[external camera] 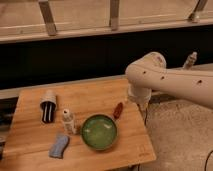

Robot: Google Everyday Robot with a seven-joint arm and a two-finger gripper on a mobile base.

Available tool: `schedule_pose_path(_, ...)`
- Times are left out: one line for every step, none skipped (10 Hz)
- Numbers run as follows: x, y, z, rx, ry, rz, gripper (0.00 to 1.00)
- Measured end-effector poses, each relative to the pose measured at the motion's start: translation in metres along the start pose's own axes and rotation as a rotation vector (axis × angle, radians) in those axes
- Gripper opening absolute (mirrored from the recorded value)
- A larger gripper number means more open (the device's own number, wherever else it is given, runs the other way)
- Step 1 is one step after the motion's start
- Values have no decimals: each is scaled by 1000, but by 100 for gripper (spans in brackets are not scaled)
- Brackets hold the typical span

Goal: Knock the bottle over

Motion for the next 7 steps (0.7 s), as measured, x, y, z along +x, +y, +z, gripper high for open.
schedule_pose_path(0,0,0,4,-2,-6,24)
schedule_pose_path(4,4,0,5,-4,-26,14)
schedule_pose_path(9,13,0,3,-8,-63,6)
schedule_pose_path(20,39,0,-13,-6,-131,0)
schedule_pose_path(24,52,0,-20,-6,-161,0)
schedule_pose_path(31,84,1,-39,-3,-229,0)
schedule_pose_path(40,118,1,-59,0,-309,0)
